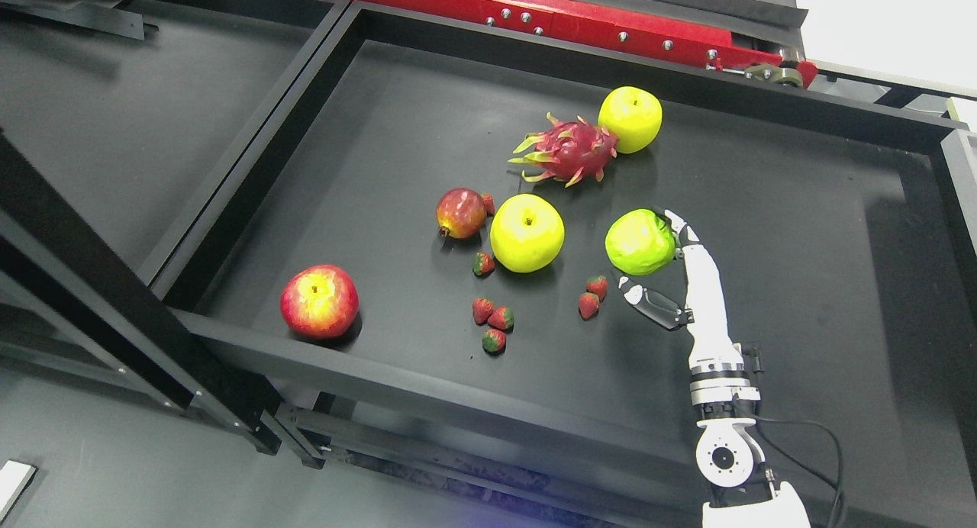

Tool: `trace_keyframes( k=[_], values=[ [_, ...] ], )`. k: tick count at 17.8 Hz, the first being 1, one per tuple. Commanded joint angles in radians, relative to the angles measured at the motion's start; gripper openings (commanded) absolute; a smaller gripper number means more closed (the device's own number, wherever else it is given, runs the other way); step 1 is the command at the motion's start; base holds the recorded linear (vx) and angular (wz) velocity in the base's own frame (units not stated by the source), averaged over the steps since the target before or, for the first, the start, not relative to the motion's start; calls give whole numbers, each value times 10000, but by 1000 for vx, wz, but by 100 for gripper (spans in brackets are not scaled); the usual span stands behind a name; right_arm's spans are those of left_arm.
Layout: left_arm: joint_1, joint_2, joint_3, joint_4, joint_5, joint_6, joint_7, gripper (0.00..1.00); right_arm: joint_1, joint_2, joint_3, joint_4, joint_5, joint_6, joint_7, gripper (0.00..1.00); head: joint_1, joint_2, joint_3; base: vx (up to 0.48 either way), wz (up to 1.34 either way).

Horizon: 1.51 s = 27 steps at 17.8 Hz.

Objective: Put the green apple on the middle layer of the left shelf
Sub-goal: 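Open the right hand and pull it back from the green apple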

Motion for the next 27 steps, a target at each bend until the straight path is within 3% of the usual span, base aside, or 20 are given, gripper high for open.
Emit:
trace_keyframes(
  k=[1, 4, 9, 10, 11, 17, 21, 27],
  values=[
    [0, 175, 4, 0, 0, -27, 0, 100, -411, -31, 126, 879, 8, 552, 1047, 3, 0, 0, 0, 157, -17],
    [0, 175, 4, 0, 0, -12, 0, 100, -442, -31, 141, 894, 23, 614, 1141, 5, 0, 0, 0, 135, -32],
    [0, 175, 4, 0, 0, -27, 0, 100, -473, 46, 80, 971, -298, 1534, 1141, 28, 0, 0, 0, 71, -15],
    [0, 175, 4, 0, 0, -27, 0, 100, -488, 46, 80, 971, -451, 1535, 1157, 43, 0, 0, 0, 13, 8],
    [0, 175, -26, 0, 0, -27, 0, 100, -488, 46, 80, 971, -498, 1550, 1157, 99, 0, 0, 0, 13, 8],
    [0, 175, 4, 0, 0, -27, 0, 100, -274, 107, -73, 742, -957, 1382, 1141, 100, 0, 0, 0, 0, 0],
    [0, 175, 4, 0, 0, -12, 0, 100, 614, 184, -579, -757, -2091, 325, 1126, 100, 0, 0, 0, 2, 8],
    [0, 175, 4, 0, 0, -27, 0, 100, 2026, 377, -978, -1836, -3898, 1, 805, 100, 0, 0, 0, 0, 0]
  ],
)
